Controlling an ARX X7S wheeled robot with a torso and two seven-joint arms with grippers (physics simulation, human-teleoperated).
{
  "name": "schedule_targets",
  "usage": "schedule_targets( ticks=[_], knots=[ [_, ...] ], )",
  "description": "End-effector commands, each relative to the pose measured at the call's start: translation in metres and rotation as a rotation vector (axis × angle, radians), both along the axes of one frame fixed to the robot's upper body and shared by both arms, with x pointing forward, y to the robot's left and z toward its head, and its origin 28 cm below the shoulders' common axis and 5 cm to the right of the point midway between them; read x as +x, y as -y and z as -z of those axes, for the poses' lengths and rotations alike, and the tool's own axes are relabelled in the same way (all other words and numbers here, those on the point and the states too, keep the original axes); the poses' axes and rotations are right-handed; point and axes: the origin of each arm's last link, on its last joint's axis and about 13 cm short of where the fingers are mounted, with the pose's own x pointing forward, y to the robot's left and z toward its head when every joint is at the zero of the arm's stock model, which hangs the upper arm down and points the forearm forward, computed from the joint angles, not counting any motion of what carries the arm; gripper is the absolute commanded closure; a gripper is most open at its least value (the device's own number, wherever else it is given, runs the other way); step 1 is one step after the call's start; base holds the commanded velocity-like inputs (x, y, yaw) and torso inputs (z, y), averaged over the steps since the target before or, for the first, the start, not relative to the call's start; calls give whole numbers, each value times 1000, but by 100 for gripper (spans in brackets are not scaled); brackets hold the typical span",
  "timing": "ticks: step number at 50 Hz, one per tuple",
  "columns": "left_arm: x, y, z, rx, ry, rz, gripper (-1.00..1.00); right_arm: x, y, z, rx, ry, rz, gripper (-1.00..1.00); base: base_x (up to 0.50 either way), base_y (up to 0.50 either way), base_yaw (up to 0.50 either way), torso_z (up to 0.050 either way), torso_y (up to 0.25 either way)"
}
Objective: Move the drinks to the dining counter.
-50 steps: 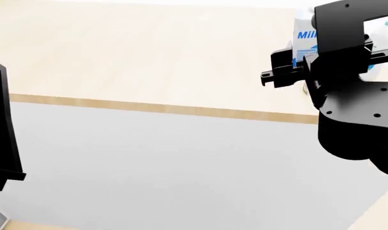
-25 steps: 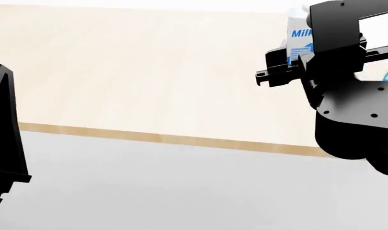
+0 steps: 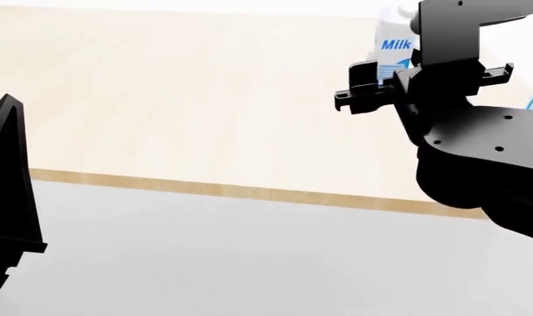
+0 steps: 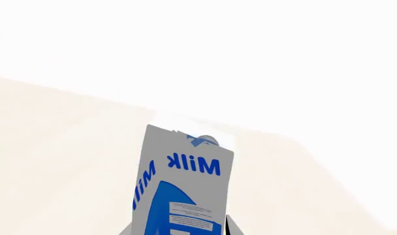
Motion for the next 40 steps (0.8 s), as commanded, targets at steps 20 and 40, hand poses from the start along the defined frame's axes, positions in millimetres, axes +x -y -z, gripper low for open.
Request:
schedule_targets(
  ticks=[20,40],
  knots=[
    [0,0,1,-2,-1,2,-100,19,-3,15,7,4,-10,100,0,0,0,0,1],
    [0,0,2,-2,-2,3,-100,25,-3,32,10,-19,-4,100,0,0,0,1,1]
  ],
)
